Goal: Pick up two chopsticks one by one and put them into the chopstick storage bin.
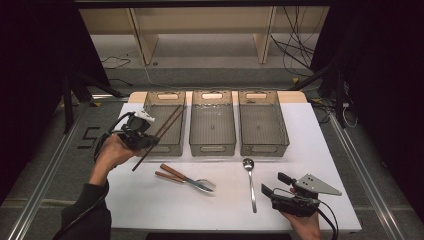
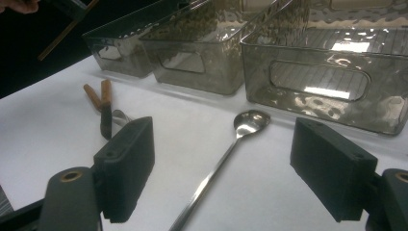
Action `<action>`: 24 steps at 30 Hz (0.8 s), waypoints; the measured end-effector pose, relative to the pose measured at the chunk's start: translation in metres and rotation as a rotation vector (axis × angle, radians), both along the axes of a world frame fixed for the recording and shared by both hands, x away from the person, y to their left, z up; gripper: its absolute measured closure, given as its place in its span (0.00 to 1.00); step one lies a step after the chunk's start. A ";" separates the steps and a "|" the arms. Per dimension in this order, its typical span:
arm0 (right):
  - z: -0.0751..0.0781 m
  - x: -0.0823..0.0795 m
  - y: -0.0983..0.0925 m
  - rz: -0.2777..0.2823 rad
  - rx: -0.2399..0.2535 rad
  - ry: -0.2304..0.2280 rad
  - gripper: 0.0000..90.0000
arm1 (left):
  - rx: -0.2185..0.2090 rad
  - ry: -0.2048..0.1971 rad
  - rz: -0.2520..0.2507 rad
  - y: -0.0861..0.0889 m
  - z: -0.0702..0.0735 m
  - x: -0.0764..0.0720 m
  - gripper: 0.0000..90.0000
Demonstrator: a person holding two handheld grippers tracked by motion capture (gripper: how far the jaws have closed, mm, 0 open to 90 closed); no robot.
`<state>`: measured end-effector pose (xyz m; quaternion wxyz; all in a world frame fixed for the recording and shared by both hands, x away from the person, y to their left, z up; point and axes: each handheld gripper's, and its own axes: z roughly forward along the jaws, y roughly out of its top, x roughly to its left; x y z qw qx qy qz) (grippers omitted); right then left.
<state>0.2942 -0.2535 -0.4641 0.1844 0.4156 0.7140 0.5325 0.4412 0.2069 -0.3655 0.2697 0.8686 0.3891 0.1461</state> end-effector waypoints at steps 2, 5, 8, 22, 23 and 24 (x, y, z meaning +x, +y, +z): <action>0.000 0.000 0.000 0.001 0.001 0.002 0.27 | 0.007 0.001 0.007 -0.002 0.004 0.007 0.94; 0.000 0.000 0.000 0.003 0.002 0.003 0.27 | 0.003 0.003 0.009 -0.004 0.008 0.018 0.94; 0.000 0.000 0.000 0.004 0.003 0.002 0.27 | -0.002 0.010 0.025 -0.004 0.011 0.031 0.94; -0.001 0.001 -0.001 0.009 0.005 0.005 0.27 | 0.032 0.002 0.098 -0.006 0.018 0.074 0.94; -0.001 0.001 -0.001 0.009 0.004 0.005 0.27 | 0.026 -0.005 0.100 -0.004 0.018 0.076 0.94; -0.001 0.001 0.000 0.009 0.003 0.005 0.27 | 0.018 -0.003 0.110 -0.003 0.017 0.079 0.94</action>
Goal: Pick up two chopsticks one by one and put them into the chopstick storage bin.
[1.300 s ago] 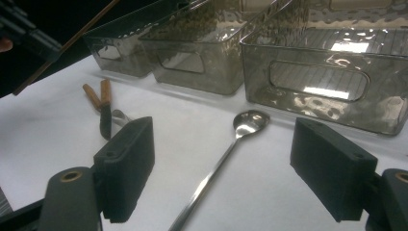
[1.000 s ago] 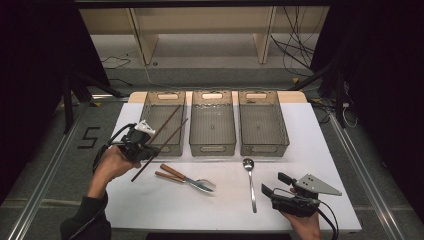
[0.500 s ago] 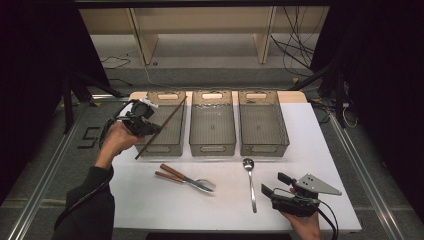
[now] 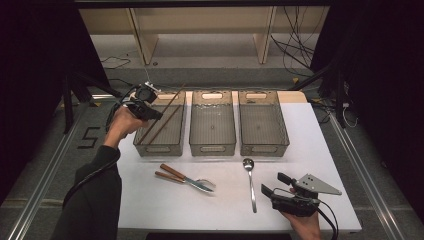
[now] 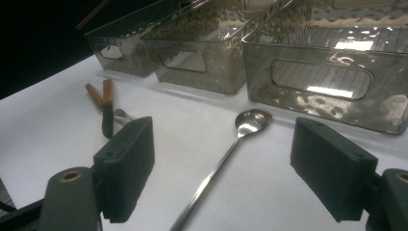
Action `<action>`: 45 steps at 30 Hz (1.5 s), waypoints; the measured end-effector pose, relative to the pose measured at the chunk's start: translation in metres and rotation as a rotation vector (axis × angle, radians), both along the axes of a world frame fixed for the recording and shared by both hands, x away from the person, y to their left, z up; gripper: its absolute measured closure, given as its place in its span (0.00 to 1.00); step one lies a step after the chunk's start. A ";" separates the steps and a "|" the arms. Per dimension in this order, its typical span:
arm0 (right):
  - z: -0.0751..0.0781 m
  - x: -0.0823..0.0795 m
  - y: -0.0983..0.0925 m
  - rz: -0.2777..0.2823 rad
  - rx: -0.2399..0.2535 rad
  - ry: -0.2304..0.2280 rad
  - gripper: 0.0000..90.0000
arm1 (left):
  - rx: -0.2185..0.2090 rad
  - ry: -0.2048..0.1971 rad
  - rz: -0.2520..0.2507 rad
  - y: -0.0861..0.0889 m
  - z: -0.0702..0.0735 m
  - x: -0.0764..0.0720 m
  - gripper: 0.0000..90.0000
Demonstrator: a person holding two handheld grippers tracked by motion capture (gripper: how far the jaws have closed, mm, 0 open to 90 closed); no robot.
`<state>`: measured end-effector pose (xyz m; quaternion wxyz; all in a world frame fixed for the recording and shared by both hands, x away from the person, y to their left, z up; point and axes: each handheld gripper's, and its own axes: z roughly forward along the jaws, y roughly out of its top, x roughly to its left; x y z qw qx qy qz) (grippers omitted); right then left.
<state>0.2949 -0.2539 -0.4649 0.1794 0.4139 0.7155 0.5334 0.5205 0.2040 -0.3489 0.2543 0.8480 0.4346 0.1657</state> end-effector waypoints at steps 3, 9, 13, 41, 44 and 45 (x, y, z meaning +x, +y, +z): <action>0.000 0.000 0.000 0.002 -0.001 -0.001 0.27 | -0.002 0.001 0.016 0.005 -0.006 0.008 0.94; 0.000 0.000 0.000 0.002 0.003 0.003 0.27 | -0.022 -0.010 0.046 0.011 -0.016 0.015 0.94; 0.000 0.000 0.000 0.003 0.000 -0.001 0.27 | -0.020 -0.004 0.060 0.012 -0.025 0.017 0.94; -0.001 0.000 0.001 0.007 -0.001 0.001 0.27 | -0.059 0.026 0.146 0.016 -0.059 0.020 0.86; -0.001 0.000 0.001 0.007 0.001 0.002 0.27 | -0.069 0.031 0.157 0.014 -0.057 0.019 0.73; -0.001 0.000 0.001 0.007 0.000 0.002 0.27 | -0.071 0.034 0.157 0.014 -0.056 0.018 0.72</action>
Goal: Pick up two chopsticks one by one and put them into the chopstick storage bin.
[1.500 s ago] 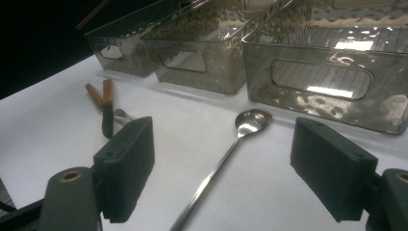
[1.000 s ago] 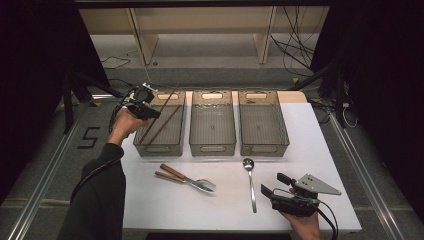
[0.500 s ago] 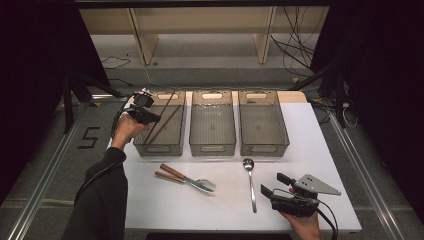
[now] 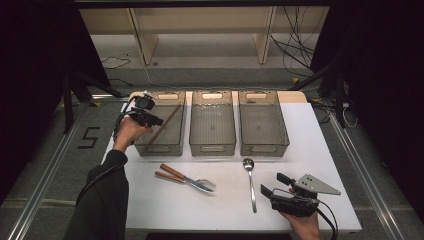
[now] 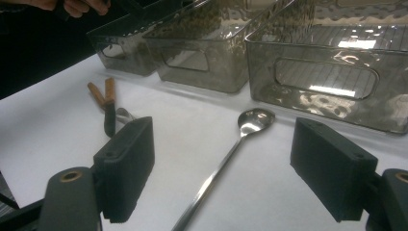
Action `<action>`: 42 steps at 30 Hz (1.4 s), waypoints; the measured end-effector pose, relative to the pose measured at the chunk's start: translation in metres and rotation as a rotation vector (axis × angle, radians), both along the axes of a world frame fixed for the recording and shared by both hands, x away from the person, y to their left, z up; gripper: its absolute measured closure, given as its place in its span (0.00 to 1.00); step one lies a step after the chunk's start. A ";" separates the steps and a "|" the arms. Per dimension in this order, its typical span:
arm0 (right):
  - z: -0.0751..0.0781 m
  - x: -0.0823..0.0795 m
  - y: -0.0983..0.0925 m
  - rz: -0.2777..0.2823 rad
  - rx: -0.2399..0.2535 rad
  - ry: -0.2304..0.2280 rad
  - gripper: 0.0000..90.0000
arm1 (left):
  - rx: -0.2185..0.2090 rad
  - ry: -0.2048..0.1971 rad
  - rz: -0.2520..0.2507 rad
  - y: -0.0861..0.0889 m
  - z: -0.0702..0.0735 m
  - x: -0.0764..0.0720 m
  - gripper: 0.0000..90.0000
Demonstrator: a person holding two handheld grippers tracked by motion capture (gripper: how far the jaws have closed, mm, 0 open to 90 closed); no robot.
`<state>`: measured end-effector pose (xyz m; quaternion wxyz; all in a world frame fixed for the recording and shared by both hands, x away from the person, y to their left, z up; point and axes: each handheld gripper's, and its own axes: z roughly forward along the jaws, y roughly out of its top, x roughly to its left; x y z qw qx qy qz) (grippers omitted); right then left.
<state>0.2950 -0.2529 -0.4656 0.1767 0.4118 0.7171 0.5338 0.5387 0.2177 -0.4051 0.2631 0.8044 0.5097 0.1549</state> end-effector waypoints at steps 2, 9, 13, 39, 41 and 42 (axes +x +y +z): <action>0.000 0.000 0.000 0.000 0.000 0.000 0.27 | -0.002 0.017 0.001 -0.001 0.000 -0.001 0.60; 0.000 0.000 0.000 -0.001 -0.001 0.001 0.27 | -0.025 0.030 -0.023 -0.007 0.005 -0.011 0.41; 0.000 0.000 0.001 -0.002 -0.006 0.009 0.27 | -0.065 0.016 -0.048 -0.013 0.011 -0.025 0.33; 0.004 0.013 0.025 0.023 -0.168 0.167 0.29 | -0.234 -0.157 -0.133 -0.023 -0.003 -0.142 0.20; 0.007 0.017 0.027 0.025 -0.188 0.183 0.30 | -0.240 -0.174 -0.137 -0.022 -0.007 -0.148 0.20; 0.008 0.019 0.028 0.020 -0.196 0.197 0.30 | -0.250 -0.179 -0.139 -0.022 -0.009 -0.151 0.19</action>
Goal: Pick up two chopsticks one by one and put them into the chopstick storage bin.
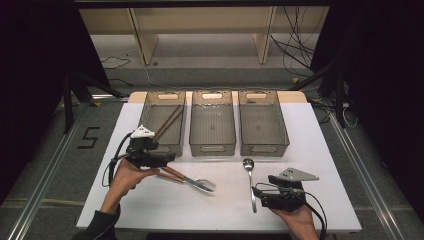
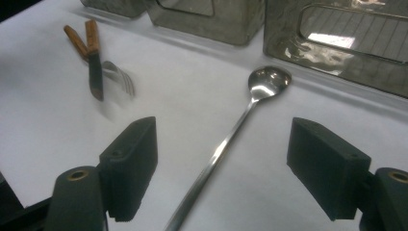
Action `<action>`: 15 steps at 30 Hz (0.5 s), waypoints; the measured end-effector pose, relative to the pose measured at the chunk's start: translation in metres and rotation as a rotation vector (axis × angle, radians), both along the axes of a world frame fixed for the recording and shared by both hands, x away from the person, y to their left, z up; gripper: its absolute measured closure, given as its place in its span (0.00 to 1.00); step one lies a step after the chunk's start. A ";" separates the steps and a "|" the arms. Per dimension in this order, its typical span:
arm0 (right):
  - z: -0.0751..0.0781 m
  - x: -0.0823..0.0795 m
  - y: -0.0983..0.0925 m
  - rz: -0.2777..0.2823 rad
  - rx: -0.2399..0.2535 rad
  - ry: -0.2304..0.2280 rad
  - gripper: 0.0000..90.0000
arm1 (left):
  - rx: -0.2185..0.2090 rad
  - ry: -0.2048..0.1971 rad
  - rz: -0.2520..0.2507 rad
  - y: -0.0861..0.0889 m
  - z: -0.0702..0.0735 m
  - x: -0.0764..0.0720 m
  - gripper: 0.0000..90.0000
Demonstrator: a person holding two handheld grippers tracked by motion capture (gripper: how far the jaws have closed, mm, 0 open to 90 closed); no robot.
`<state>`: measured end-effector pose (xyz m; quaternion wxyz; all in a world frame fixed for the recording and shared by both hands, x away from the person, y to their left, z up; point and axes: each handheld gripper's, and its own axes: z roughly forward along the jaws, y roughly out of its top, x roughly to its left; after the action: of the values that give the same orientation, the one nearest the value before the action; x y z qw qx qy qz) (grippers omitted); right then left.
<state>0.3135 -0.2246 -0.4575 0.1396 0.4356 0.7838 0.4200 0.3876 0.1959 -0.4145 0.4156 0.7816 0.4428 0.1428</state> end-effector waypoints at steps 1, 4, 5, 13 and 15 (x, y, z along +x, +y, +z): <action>0.001 0.002 0.001 -0.004 -0.004 0.015 0.30 | -0.010 -0.007 0.003 0.000 -0.002 -0.003 0.19; 0.003 0.008 0.004 -0.003 -0.037 0.047 0.31 | -0.029 -0.024 0.003 0.000 -0.010 -0.015 0.19; 0.004 0.010 0.005 -0.007 -0.053 0.054 0.31 | -0.038 -0.027 -0.002 0.000 -0.012 -0.018 0.19; 0.007 0.020 0.016 0.005 -0.121 0.098 0.31 | -0.040 -0.042 -0.020 -0.004 -0.028 -0.034 0.18; 0.007 0.022 0.017 0.012 -0.128 0.108 0.31 | -0.038 -0.047 -0.020 -0.004 -0.032 -0.038 0.18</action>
<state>0.3353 -0.2072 -0.4504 0.1222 0.4429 0.8181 0.3459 0.3497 0.1915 -0.4469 0.4420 0.7742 0.4279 0.1484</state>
